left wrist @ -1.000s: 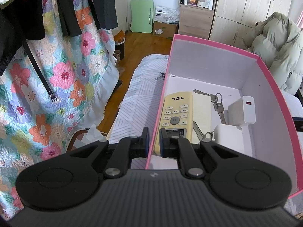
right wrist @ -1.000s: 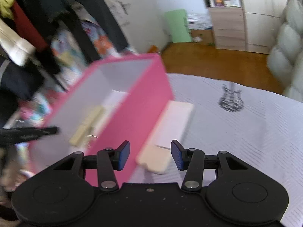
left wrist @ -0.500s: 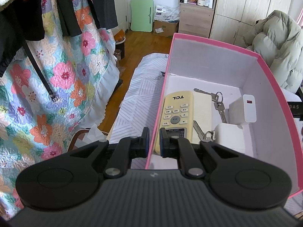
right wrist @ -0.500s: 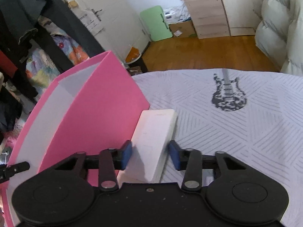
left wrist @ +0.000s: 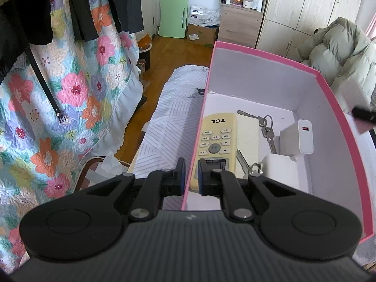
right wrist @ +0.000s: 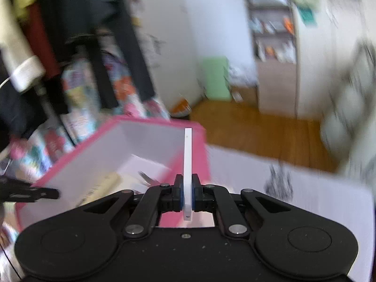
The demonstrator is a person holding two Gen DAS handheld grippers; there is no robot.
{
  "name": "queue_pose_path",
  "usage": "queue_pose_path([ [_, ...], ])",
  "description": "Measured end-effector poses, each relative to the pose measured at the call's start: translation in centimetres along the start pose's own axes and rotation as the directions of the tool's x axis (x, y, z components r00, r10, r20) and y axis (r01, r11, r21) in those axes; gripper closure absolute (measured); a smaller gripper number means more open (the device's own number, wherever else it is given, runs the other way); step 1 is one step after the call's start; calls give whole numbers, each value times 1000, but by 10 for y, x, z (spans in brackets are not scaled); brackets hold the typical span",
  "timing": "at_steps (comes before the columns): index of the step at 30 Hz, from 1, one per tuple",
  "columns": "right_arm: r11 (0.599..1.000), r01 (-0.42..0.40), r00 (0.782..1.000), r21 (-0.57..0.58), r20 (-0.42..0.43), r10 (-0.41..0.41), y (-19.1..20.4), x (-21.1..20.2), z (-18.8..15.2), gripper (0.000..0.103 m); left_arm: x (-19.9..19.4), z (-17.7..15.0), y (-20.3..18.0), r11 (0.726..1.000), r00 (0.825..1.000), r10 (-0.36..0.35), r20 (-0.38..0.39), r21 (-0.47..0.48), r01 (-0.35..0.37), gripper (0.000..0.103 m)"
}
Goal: Organize rigid objects
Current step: 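Grasp the white flat power bank with the right gripper, then carry the white power bank into the box and release it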
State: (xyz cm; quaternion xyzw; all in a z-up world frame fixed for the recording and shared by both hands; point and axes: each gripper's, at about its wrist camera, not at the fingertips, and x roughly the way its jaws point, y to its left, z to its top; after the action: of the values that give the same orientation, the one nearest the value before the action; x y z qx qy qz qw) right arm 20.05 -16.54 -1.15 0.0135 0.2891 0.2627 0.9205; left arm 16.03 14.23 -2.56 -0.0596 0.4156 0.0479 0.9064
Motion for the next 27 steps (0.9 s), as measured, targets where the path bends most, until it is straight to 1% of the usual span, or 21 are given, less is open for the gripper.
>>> queue_pose_path([
  [2,996,-36,999,-84,30,38,22,-8,10,94,0,0,0,1000,1000,0,0,4,0,93],
  [4,985,-77,997,-153,15,80,42,-9,20,94,-1,1,0,1000,1000,5,0,6,-5,93],
  [6,961,-125,992,-247,-60,113,65,0,34,94,-1,1,-2,1000,1000,12,2,14,-13,93],
  [7,946,-136,989,-295,-88,115,74,4,38,94,-1,1,-4,1000,1000,14,4,17,-14,93],
  [9,896,-153,983,-418,-160,93,96,20,47,94,0,1,-3,1000,1000,9,4,9,-9,93],
  [10,874,-174,976,-454,-200,90,104,28,49,94,-1,2,-3,1000,1000,6,3,4,-6,93],
  [12,850,-215,957,-481,-276,86,115,46,53,94,0,2,-2,1000,1000,-4,4,1,4,93],
  [13,850,-226,948,-476,-307,80,118,56,52,94,0,2,-1,1000,1000,-9,5,-1,9,93],
  [15,856,-223,931,-467,-362,45,120,80,51,94,-1,1,0,1000,1000,-10,8,2,10,93],
  [17,862,-195,915,-467,-403,-11,119,103,48,94,-1,-1,1,1000,1000,-12,10,5,12,93],
  [18,858,-187,906,-478,-422,-38,117,113,45,94,-1,-1,0,1000,1000,-12,11,7,12,93],
  [19,846,-176,899,-504,-431,-70,118,121,41,94,-2,-1,0,1000,1000,-9,11,12,9,93],
  [20,824,-164,890,-543,-441,-114,115,125,34,95,-1,-1,-1,1000,1000,-7,12,15,7,93],
  [21,784,-141,884,-604,-434,-176,118,131,29,96,-1,-1,-1,1000,1000,-7,11,17,6,93],
  [22,741,-114,887,-662,-404,-225,122,133,24,96,-1,0,-2,1000,1000,-8,11,18,8,93],
  [23,695,-107,891,-711,-379,-251,125,134,20,96,-1,0,-1,1000,1000,-12,11,18,12,93],
  [24,679,-115,893,-725,-375,-249,127,133,19,94,-1,0,-1,1000,1000,-17,10,15,17,93],
  [25,688,-117,893,-716,-378,-242,127,131,21,93,-1,0,0,1000,1000,-18,11,14,18,93],
  [26,708,-119,894,-696,-385,-228,126,129,24,89,-1,0,0,1000,1000,-17,11,16,17,93],
  [27,729,-121,899,-673,-386,-208,123,125,28,80,-1,0,1,1000,1000,-19,10,16,19,93],
])
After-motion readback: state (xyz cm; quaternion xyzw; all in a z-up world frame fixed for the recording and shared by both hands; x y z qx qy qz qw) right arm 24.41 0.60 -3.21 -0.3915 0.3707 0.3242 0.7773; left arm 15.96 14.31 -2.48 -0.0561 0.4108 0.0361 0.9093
